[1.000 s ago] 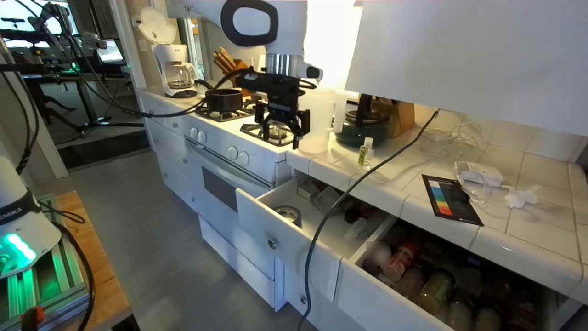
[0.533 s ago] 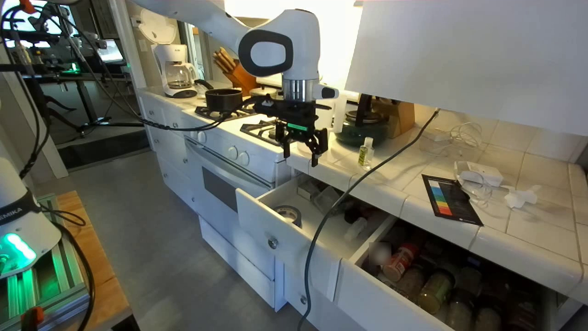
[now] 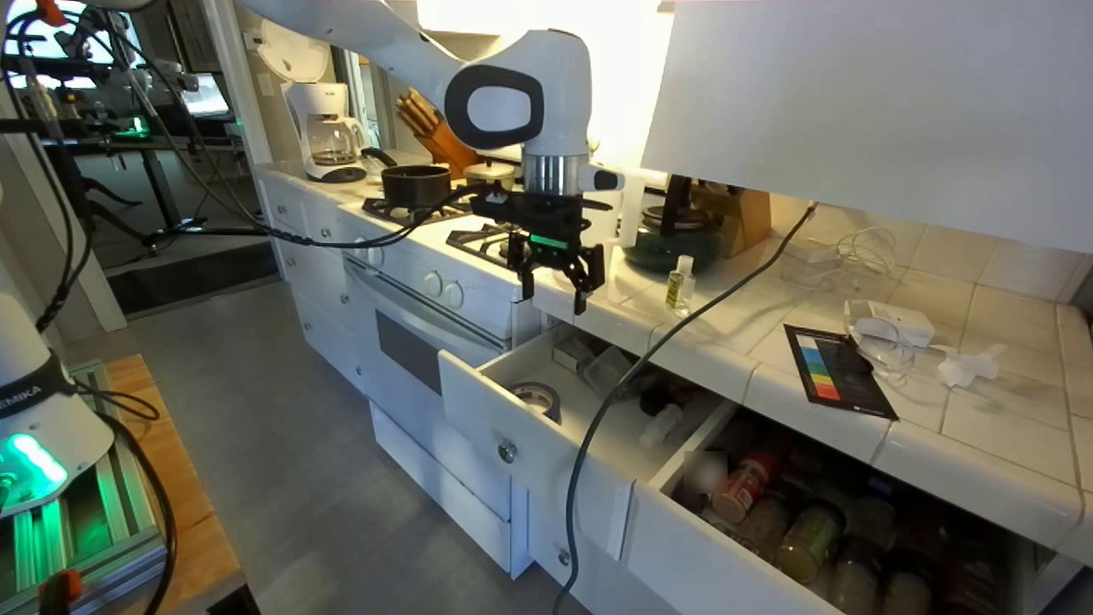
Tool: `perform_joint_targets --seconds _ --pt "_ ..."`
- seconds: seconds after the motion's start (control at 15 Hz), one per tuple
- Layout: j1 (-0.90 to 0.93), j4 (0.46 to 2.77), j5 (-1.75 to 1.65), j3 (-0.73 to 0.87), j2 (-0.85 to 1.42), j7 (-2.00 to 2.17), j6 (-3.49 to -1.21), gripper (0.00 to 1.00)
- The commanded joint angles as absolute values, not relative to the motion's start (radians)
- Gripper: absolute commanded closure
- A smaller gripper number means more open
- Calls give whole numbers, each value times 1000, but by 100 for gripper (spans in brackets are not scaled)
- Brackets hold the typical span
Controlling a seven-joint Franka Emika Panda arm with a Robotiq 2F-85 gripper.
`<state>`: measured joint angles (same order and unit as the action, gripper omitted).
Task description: Remove the blue masking tape from the open drawer and put it on the stovetop.
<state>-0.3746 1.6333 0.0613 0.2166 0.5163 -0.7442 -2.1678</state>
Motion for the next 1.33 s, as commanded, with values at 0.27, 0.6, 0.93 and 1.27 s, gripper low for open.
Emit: perform_joint_targets --seconds 0.27,0.6,0.93,1.27 --pt "-413 1705 29 179 614 -735 -2321 0" --pt "-447 1748 40 163 677 -729 -2457 0" --pt "-472 1796 52 124 715 -703 -2607 0" --pt "-478 1839 43 98 738 -648 -2739 0"
